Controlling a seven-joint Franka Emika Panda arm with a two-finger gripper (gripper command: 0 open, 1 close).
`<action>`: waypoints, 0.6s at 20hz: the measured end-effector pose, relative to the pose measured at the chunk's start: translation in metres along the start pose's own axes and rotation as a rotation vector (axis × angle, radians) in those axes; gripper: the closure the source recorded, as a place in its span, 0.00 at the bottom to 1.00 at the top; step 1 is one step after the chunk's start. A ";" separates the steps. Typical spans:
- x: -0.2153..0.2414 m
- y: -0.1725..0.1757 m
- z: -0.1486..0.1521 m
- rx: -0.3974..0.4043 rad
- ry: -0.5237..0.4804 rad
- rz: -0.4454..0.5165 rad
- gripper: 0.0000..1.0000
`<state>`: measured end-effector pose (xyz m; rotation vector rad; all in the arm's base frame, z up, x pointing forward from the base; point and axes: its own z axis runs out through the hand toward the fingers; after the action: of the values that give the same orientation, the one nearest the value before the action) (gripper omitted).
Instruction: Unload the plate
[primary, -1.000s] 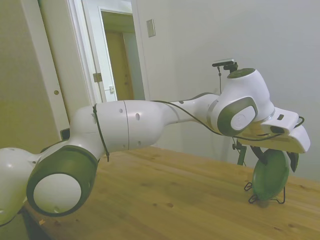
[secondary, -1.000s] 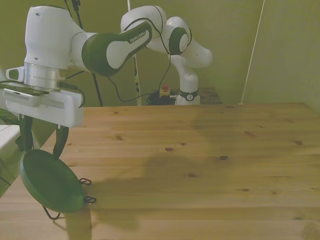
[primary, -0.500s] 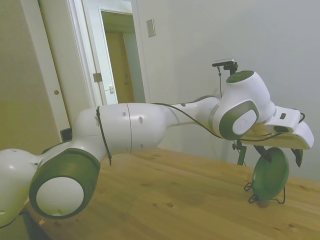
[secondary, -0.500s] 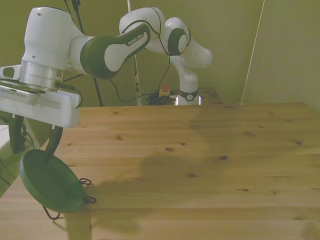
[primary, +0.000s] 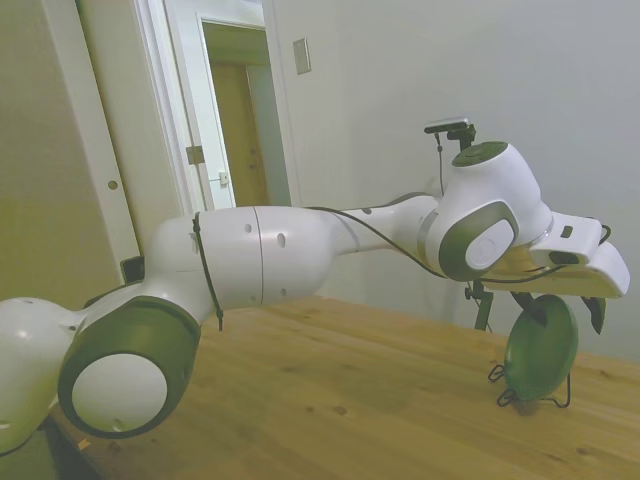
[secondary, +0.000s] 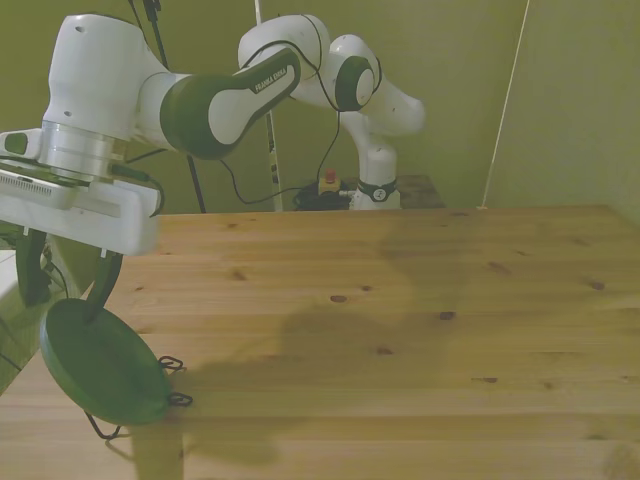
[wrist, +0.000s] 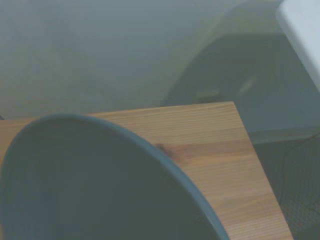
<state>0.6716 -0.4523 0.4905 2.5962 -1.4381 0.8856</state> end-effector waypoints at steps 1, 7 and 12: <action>0.000 0.000 0.000 -0.001 0.001 -0.001 1.00; -0.001 -0.001 0.002 -0.004 0.011 -0.010 1.00; -0.005 -0.007 0.005 -0.003 0.012 -0.021 1.00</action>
<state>0.6772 -0.4457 0.4856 2.5937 -1.4056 0.8941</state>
